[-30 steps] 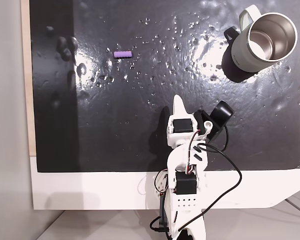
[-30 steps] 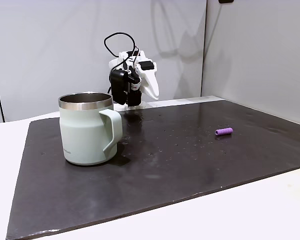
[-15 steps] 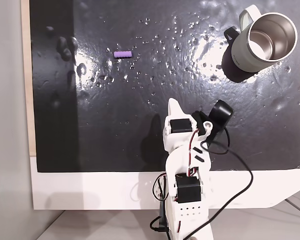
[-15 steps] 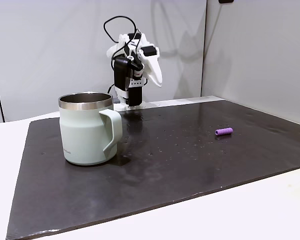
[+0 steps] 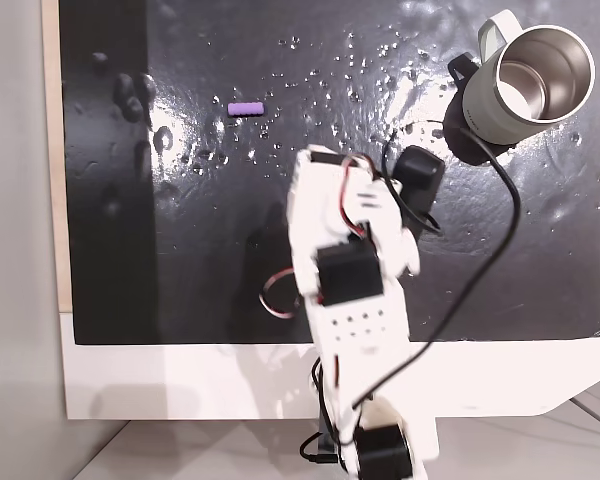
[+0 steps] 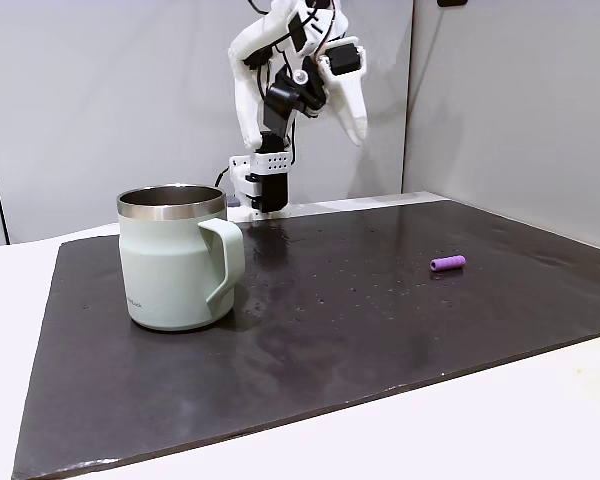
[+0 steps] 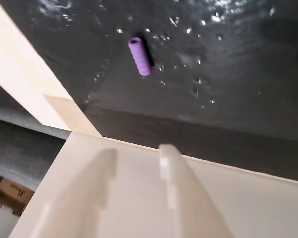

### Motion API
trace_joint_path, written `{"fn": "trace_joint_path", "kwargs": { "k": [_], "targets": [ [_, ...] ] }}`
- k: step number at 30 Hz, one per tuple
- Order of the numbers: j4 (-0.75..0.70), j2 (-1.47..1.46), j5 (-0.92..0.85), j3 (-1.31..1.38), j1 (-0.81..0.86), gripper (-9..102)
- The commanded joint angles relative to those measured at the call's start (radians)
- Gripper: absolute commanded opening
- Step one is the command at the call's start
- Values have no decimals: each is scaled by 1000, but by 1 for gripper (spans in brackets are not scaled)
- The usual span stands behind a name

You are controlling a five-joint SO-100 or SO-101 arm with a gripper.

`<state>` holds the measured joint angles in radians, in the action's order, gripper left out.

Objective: Grasp a pengrip and put it in the cup.

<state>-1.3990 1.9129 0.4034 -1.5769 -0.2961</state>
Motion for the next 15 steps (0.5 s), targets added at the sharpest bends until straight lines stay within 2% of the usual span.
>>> {"fn": "trace_joint_path", "kwargs": {
  "k": [1,6,15],
  "targets": [
    [-83,-124,77,172,-15,15],
    [-91,-284,176,313,-28,24],
    [-86,-541,222,561,-38,23]
  ]
}}
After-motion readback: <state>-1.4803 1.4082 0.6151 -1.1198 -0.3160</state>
